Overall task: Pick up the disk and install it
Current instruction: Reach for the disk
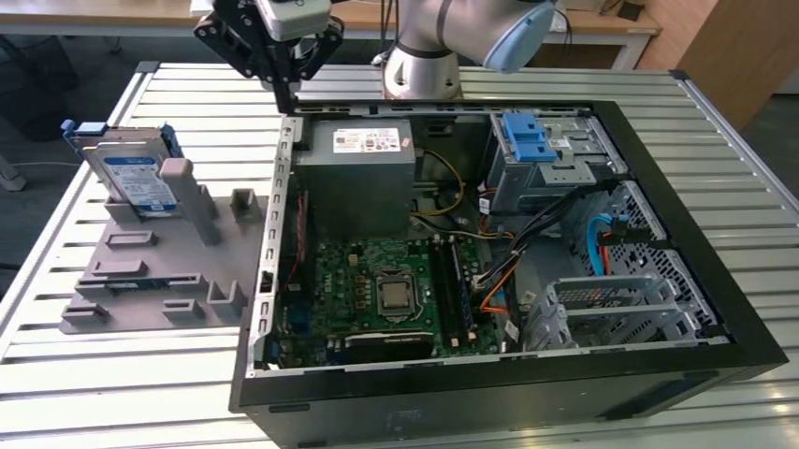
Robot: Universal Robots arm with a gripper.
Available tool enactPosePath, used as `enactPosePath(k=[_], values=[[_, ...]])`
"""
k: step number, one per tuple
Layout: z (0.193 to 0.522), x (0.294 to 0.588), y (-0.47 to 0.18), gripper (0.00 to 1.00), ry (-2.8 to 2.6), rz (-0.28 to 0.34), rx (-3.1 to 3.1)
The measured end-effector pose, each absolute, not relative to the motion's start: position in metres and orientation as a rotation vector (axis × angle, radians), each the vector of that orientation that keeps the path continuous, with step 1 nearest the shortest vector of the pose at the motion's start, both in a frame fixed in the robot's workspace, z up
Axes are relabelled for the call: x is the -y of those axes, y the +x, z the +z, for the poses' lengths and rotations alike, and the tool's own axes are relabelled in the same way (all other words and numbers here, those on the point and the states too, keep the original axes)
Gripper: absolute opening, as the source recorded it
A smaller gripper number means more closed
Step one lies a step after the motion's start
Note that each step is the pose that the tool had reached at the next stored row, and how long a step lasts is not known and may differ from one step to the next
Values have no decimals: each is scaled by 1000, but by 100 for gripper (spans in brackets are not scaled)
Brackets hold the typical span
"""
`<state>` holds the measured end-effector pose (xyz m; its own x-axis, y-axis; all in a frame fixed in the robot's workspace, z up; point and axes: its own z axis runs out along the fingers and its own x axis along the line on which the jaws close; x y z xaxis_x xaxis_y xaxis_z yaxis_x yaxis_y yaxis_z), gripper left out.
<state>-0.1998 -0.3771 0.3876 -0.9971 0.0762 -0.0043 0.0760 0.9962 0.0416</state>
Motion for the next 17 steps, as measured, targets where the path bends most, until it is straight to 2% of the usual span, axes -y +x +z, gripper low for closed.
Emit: enactPosePath(k=[17], values=[[387, 370, -215, 11, 120, 65, -3133]])
